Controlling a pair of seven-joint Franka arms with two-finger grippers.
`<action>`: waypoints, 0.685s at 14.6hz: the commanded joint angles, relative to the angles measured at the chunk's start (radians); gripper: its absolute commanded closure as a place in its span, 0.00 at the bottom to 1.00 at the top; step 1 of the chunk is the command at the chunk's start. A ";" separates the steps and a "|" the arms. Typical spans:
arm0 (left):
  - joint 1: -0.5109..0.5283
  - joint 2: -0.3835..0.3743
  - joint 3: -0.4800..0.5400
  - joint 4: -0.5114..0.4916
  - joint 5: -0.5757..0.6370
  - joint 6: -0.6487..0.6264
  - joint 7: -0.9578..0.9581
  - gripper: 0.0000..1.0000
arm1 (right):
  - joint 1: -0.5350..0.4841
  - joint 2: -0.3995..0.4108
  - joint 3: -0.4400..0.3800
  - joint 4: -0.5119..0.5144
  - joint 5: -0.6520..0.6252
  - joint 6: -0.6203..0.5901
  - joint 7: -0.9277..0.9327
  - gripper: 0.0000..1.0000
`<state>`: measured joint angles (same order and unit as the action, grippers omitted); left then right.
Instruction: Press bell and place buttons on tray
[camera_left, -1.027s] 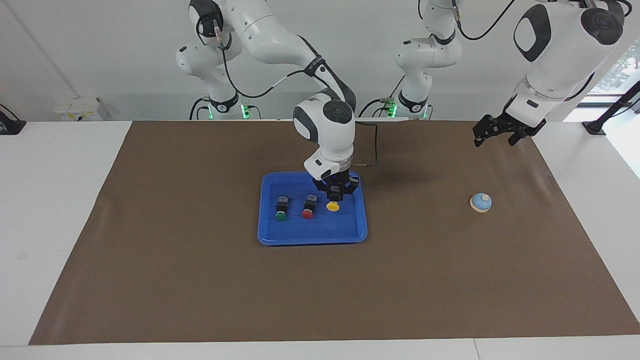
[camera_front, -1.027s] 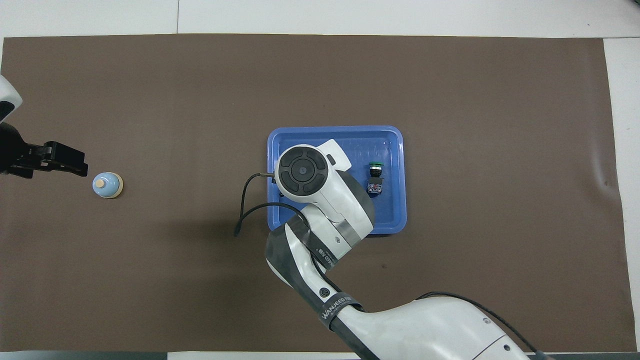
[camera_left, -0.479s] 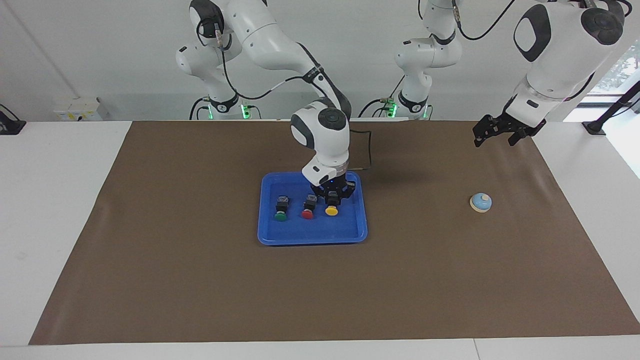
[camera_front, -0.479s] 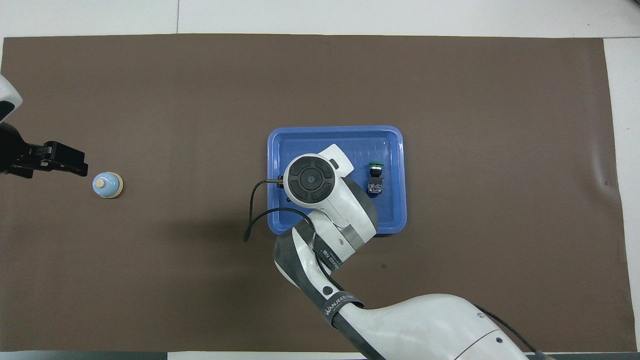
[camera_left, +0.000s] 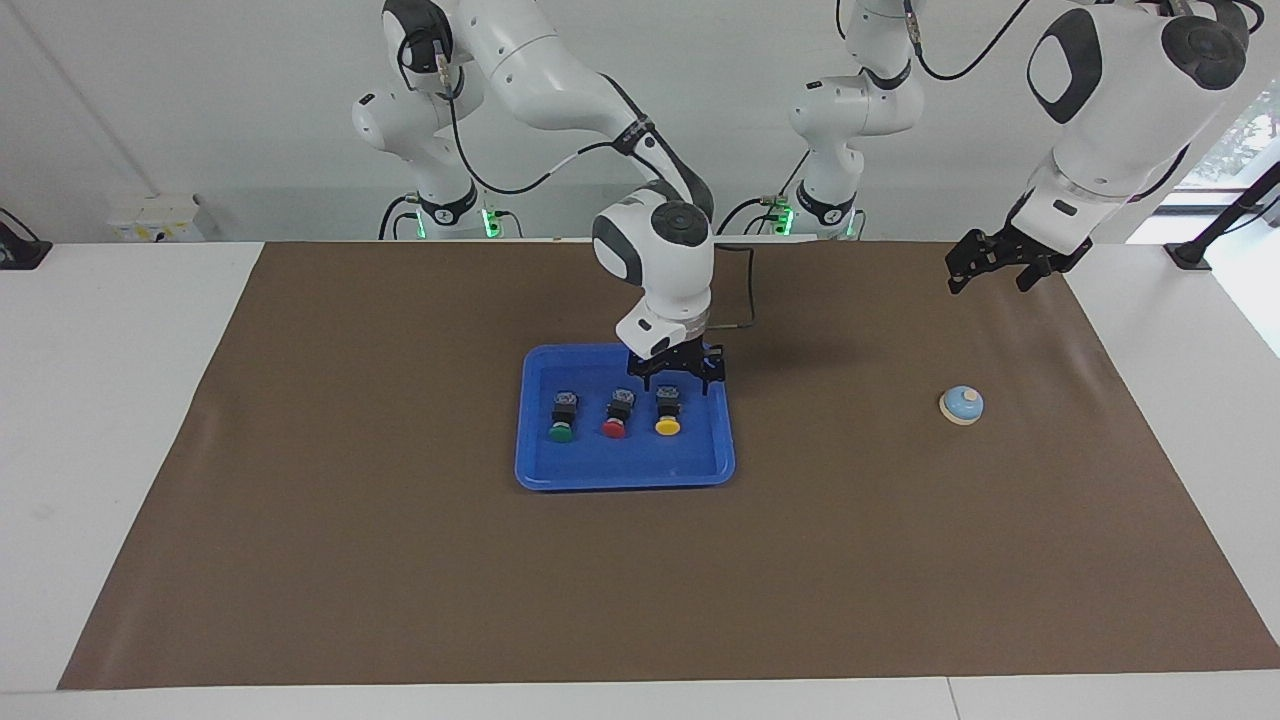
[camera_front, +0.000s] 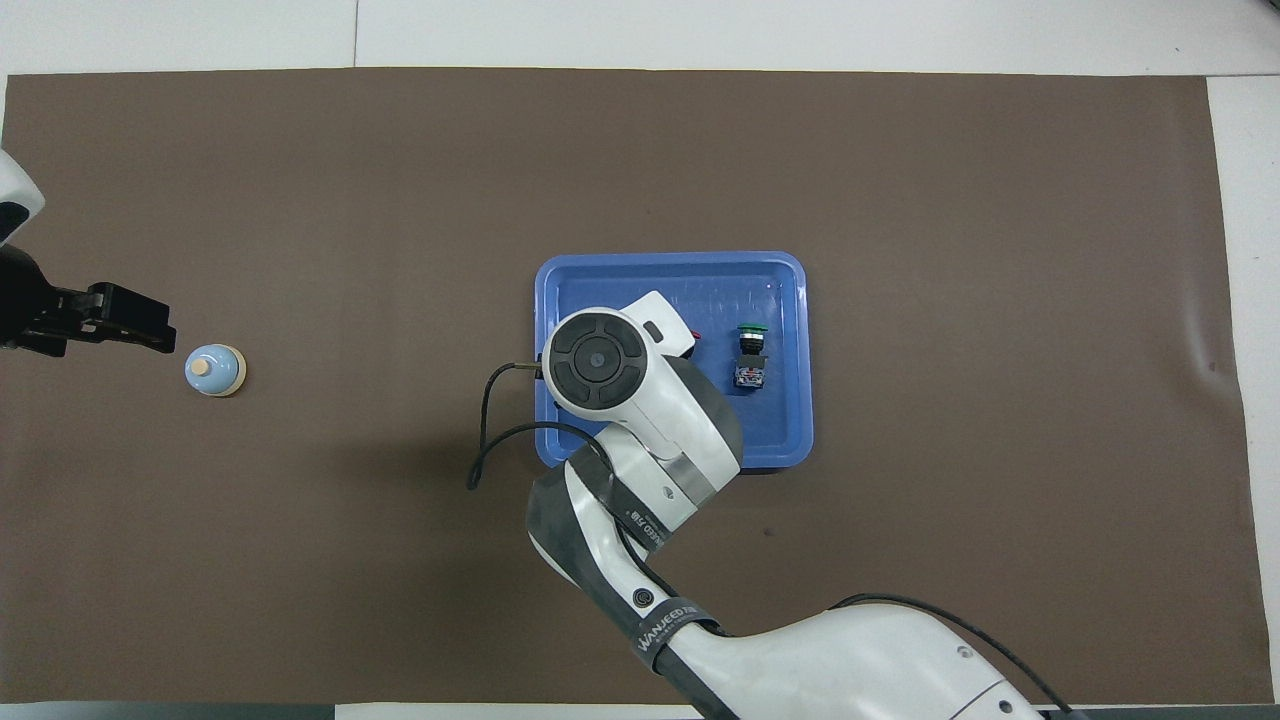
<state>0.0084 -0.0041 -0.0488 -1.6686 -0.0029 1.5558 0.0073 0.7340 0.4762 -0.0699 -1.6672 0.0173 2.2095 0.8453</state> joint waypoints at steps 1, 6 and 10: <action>0.005 -0.010 0.000 0.006 -0.012 -0.020 -0.007 0.00 | -0.147 -0.091 -0.004 0.021 0.007 -0.100 -0.053 0.00; 0.005 -0.011 0.000 0.006 -0.012 -0.020 -0.007 0.00 | -0.364 -0.241 -0.007 0.021 0.042 -0.308 -0.438 0.00; 0.005 -0.011 0.000 0.006 -0.012 -0.019 -0.009 0.00 | -0.539 -0.342 -0.007 0.021 0.042 -0.486 -0.750 0.00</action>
<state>0.0084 -0.0041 -0.0488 -1.6686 -0.0029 1.5558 0.0073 0.2750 0.1906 -0.0900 -1.6252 0.0363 1.7849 0.2226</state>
